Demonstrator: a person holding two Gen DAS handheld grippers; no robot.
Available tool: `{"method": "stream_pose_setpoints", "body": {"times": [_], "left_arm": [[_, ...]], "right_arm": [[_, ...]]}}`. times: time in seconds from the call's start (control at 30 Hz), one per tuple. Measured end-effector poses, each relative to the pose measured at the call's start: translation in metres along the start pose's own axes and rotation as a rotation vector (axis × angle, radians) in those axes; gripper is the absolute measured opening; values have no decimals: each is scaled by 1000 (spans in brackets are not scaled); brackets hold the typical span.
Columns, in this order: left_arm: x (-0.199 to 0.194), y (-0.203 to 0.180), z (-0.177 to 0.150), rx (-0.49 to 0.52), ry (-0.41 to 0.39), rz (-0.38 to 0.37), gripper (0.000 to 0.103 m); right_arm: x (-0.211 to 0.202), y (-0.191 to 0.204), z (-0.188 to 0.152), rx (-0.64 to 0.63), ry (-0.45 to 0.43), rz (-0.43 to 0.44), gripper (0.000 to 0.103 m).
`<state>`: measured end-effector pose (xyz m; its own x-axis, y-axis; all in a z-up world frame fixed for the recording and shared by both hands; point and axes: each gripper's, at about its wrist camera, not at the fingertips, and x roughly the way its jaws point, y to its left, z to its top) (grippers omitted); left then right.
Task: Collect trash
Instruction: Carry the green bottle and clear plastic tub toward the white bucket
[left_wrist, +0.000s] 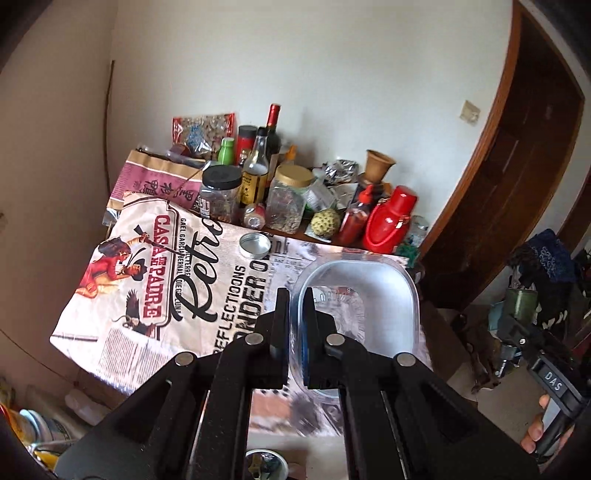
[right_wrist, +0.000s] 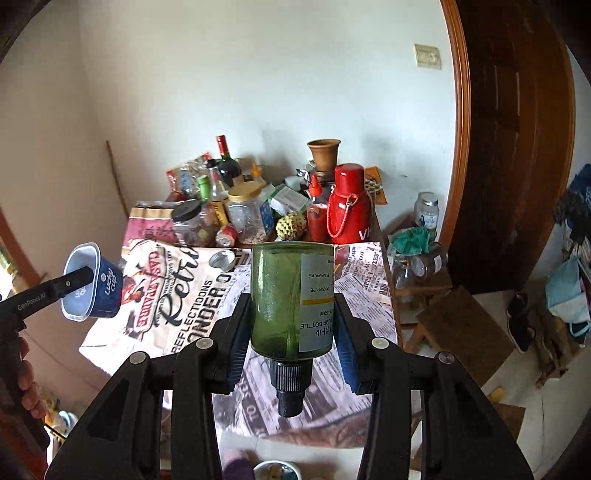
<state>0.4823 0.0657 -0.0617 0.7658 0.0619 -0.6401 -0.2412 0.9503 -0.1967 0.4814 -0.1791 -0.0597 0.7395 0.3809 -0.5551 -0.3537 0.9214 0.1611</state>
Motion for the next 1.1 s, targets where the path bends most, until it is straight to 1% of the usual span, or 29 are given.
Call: {"method": "stream_pose_setpoints", "body": {"times": [0.13,0.3,0.37,0.5,0.63,0.7,0.8,0.9,1.0,1.1], "left_arm": [[-33,-11,-12,9,-29,-12,3],[-69,-13,-28,25,-55,-26,3],[-80,-11,-35,37,-64,-31,3],[-108,-1,-55,59,-72,-64,3],[-137,13,-79,90,-66,-91,3],[-153,23,-94,96,-54,-111,3],[-177,36,-118,118,-41,-110,3],[-198,51,-140,126,-20,-127,3],[-211,65,-159,120,-8,-140,3],[-216,77,-173,104,17,-148,3]], "right_arm": [[-27,7,-7,-5,-40,17,39],[-59,17,-23,1,-81,29,39],[-70,23,-30,1,-91,25,39],[-96,39,-50,12,-117,6,39],[-125,59,-80,53,-129,-9,39],[-135,68,-93,70,-124,-5,39],[-152,87,-115,81,-110,-18,39],[-166,102,-133,88,-89,-35,39],[-176,114,-147,88,-57,-37,39],[-180,124,-159,77,-28,-38,39]]}}
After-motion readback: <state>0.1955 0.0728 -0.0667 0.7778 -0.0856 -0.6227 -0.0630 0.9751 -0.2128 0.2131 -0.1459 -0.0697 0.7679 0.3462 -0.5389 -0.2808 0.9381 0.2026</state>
